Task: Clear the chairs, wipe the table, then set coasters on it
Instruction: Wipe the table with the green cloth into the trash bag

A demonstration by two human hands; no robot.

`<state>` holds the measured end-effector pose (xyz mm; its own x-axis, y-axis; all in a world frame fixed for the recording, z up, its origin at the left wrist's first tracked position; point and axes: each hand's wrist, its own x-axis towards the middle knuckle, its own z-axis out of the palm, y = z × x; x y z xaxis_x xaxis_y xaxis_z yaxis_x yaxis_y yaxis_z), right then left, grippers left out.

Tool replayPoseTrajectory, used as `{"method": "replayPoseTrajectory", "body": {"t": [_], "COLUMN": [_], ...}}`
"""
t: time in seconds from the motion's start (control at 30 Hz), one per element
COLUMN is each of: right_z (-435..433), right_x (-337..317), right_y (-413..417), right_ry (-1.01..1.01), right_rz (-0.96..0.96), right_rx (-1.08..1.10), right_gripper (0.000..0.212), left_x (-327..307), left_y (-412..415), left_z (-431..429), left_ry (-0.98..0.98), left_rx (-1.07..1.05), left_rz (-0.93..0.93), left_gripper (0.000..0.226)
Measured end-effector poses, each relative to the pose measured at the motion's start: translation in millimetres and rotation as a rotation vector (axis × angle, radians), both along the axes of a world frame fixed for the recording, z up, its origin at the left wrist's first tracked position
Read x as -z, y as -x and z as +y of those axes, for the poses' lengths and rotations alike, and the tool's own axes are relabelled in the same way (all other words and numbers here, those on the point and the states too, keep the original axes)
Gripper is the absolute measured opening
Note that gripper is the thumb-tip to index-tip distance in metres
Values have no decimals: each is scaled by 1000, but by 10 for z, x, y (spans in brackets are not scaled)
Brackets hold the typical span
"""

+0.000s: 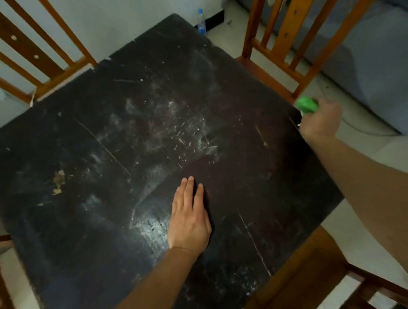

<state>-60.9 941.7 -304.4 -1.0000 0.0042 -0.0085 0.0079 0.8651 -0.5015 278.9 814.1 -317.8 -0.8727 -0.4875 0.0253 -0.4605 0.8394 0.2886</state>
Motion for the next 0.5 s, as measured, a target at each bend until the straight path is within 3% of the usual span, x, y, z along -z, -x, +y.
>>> {"method": "replayPoseTrajectory", "body": {"t": [0.07, 0.13, 0.23, 0.3, 0.4, 0.5], "right_z": [-343, -787, -1249, -1287, -1008, -453], "right_x": [58, 59, 18, -19, -147, -202], "right_y": [-294, -753, -1345, -1437, -1224, -789], "right_ry": [-58, -48, 61, 152, 209, 39], "right_rz": [39, 92, 95, 22, 2, 23], "right_rx": [-90, -313, -666, -780, -601, -225], "right_gripper": [47, 51, 54, 53, 48, 50], "left_x": [10, 20, 26, 20, 30, 0], "left_y": [-2, 1, -8, 1, 0, -27], "left_z": [-10, -27, -23, -10, -29, -16], "left_ry": [1, 7, -1, -6, 23, -13], "left_rx": [7, 15, 27, 27, 21, 47], "left_rz": [2, 6, 23, 15, 16, 18], "left_gripper": [46, 46, 47, 48, 48, 50]}}
